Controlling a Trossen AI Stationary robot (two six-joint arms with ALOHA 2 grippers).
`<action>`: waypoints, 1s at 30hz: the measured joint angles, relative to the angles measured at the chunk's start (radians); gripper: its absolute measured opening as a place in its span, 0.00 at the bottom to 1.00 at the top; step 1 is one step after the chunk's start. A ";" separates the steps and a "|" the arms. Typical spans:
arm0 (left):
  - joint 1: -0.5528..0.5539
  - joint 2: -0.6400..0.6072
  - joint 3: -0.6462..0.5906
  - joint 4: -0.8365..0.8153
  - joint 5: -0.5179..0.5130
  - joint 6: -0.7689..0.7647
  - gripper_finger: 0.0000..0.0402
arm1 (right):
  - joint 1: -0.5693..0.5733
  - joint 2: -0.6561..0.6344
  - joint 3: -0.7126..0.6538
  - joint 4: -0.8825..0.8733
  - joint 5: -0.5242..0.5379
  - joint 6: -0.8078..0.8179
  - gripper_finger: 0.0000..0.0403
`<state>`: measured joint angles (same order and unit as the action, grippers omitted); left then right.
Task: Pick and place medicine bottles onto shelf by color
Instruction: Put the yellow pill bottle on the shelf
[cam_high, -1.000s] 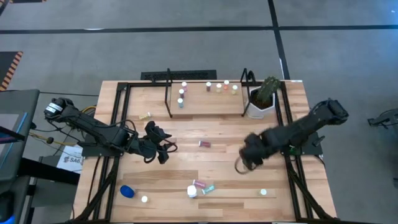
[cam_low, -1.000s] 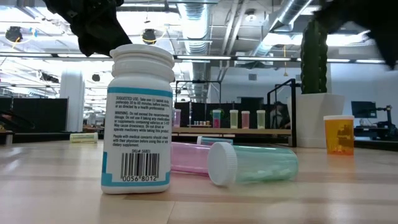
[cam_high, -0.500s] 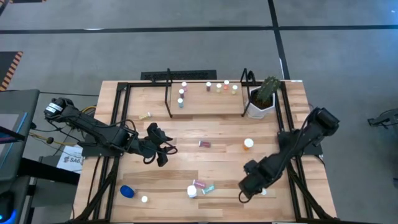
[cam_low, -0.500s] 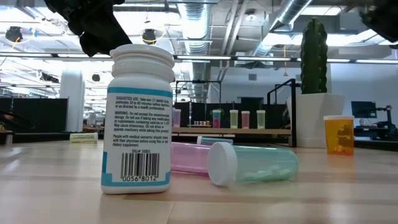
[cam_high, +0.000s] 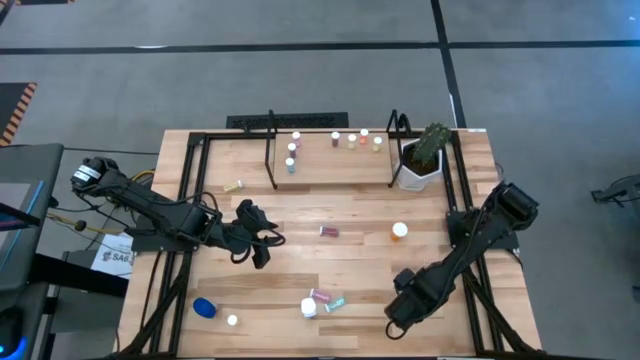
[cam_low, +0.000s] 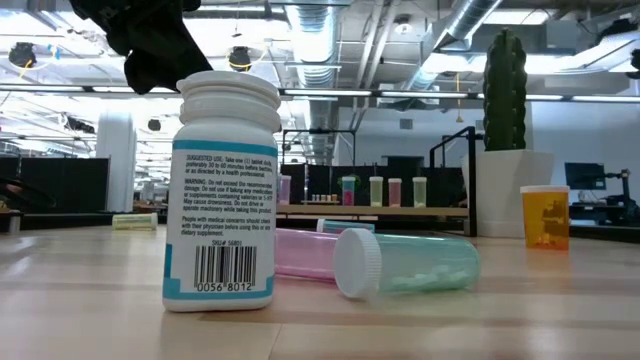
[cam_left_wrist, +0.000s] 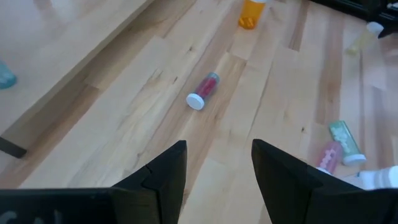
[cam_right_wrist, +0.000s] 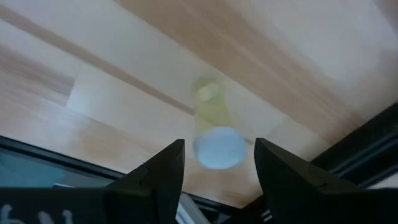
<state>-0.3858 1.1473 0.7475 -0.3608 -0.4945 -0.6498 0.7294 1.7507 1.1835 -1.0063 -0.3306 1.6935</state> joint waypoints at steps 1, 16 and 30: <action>-0.002 0.000 0.000 0.004 0.001 0.000 0.42 | 0.005 0.007 0.000 0.005 0.000 0.000 0.53; -0.013 0.000 0.000 0.016 -0.001 0.009 0.42 | -0.021 0.041 0.001 0.050 0.013 -0.113 0.35; -0.013 0.000 0.000 0.015 -0.001 0.008 0.42 | -0.138 0.041 0.001 0.045 -0.031 -0.391 0.36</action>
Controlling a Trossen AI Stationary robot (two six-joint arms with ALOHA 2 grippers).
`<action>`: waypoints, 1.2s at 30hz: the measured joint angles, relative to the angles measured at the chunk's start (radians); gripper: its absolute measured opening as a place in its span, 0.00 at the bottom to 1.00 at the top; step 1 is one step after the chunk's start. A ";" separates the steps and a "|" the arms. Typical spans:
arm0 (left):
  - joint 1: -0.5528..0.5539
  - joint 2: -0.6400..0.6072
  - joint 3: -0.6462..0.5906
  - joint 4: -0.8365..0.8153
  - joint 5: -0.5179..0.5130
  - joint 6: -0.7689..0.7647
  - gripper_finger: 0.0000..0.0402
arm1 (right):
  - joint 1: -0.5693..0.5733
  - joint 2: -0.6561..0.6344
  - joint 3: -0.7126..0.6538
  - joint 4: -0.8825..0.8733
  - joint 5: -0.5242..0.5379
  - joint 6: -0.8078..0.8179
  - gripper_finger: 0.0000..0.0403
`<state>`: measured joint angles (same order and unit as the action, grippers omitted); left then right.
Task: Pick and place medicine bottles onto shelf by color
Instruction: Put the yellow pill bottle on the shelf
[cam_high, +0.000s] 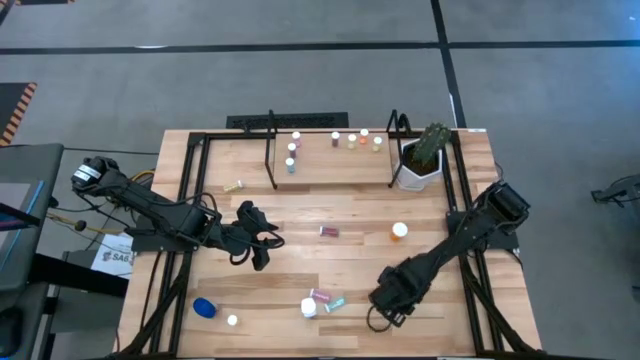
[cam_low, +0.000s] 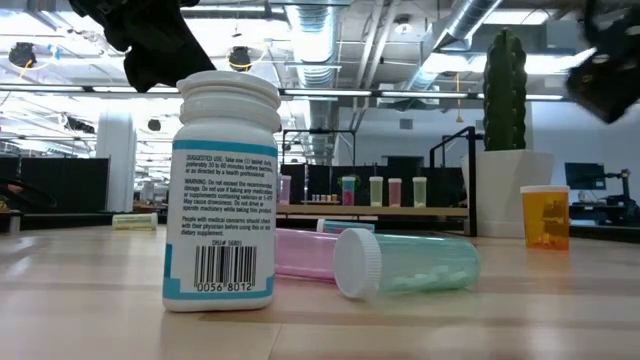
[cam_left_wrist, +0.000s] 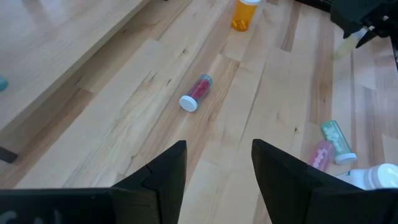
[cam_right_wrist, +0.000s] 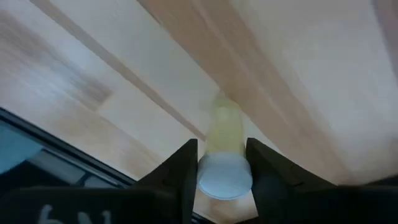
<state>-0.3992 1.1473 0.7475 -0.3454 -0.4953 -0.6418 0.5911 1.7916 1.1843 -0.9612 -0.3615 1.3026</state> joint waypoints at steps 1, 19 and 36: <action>0.000 0.000 0.000 0.000 0.000 0.000 0.42 | -0.018 0.000 0.000 -0.002 -0.001 -0.032 0.35; -0.037 0.000 0.000 0.000 0.000 -0.003 0.42 | -0.369 0.000 0.283 -0.263 0.255 -0.567 0.34; -0.048 0.000 0.000 -0.005 -0.017 0.008 0.42 | -0.798 0.000 0.369 -0.342 0.415 -0.960 0.35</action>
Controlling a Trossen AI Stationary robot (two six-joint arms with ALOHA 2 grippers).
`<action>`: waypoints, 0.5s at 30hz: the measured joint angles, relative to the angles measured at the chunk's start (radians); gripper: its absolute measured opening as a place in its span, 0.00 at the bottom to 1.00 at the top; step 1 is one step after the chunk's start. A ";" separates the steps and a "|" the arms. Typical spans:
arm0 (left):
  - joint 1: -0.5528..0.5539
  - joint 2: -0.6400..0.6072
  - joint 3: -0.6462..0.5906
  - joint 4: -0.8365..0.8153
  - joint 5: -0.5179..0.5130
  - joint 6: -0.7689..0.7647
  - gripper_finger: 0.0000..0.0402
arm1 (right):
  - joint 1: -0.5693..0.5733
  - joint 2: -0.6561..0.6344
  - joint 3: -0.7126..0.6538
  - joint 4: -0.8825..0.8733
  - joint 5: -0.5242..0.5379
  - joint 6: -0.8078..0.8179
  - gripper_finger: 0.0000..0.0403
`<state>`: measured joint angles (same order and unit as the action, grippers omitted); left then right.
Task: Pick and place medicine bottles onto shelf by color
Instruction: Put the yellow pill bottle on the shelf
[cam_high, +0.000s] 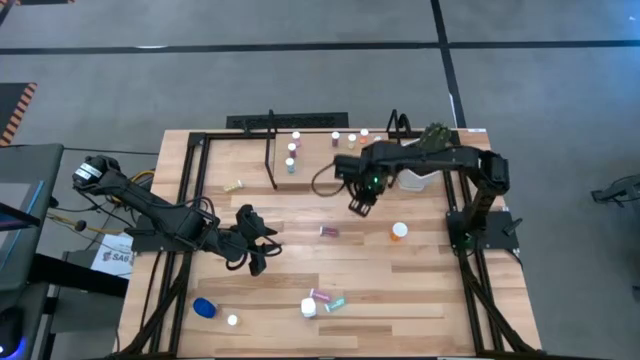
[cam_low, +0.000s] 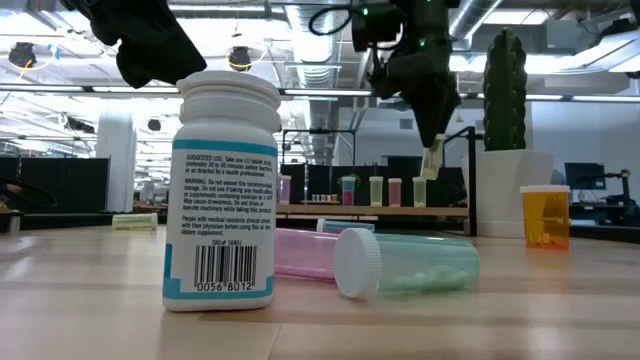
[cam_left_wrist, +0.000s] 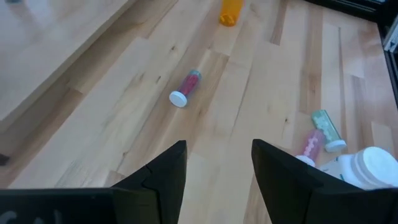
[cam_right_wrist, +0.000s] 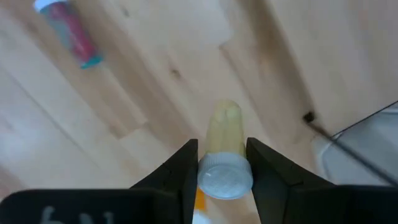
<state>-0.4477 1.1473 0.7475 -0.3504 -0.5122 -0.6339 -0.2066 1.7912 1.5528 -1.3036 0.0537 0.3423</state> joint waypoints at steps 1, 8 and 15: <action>0.000 0.000 0.000 0.000 -0.010 -0.004 0.42 | -0.019 0.000 0.000 0.001 0.002 -0.023 0.35; 0.000 0.000 0.000 -0.003 -0.057 0.005 0.42 | -0.129 0.015 0.001 -0.005 0.103 -0.160 0.35; 0.026 0.000 0.000 -0.023 -0.121 0.012 0.42 | -0.214 0.103 0.039 -0.052 0.134 -0.275 0.36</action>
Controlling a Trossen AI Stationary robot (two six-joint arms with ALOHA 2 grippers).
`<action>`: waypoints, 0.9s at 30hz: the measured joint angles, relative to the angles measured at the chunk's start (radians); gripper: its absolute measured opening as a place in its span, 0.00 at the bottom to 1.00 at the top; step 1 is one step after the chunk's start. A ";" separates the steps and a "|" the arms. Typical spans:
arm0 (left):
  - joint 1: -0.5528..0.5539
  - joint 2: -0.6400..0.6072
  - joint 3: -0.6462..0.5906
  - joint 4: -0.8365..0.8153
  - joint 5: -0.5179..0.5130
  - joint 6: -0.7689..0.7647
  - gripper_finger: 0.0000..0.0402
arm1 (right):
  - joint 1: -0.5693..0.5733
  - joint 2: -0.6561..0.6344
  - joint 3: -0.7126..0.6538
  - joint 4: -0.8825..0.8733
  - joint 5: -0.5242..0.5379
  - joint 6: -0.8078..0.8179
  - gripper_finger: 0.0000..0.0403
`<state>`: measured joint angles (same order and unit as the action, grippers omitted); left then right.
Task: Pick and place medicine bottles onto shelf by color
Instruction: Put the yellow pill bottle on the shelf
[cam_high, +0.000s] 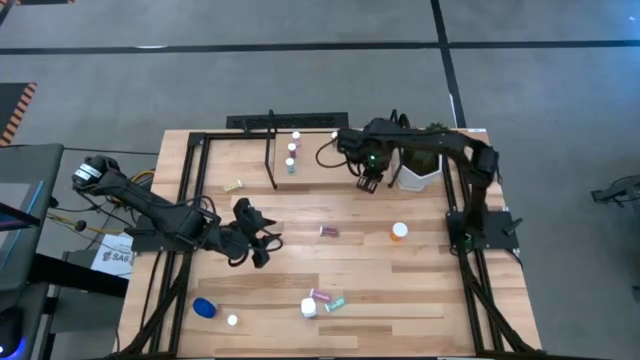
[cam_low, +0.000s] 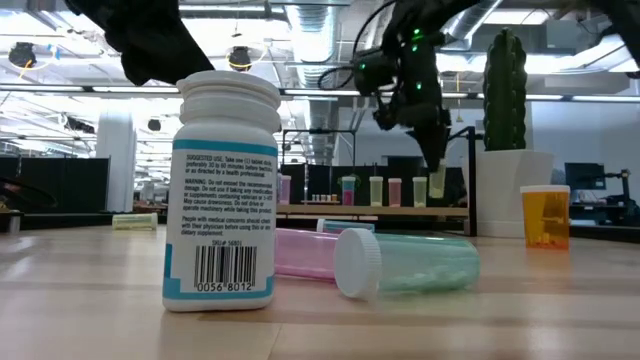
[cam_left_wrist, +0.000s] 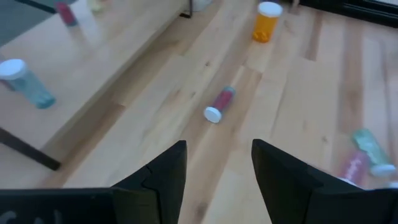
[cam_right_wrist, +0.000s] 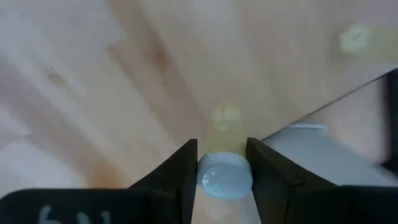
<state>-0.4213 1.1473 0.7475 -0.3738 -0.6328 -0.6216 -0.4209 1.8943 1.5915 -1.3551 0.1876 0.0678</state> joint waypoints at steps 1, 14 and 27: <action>0.009 0.000 0.000 -0.004 0.001 0.000 0.42 | -0.007 0.014 0.014 -0.014 0.003 -0.014 0.36; 0.107 0.000 0.000 -0.024 0.078 0.005 0.42 | -0.057 0.123 0.097 -0.044 0.032 -0.185 0.36; 0.146 0.000 0.000 -0.024 0.104 0.016 0.42 | -0.106 0.123 0.097 -0.009 0.035 -0.227 0.39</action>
<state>-0.2749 1.1473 0.7475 -0.3981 -0.5292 -0.6060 -0.5270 2.0171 1.6882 -1.3640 0.2222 -0.1595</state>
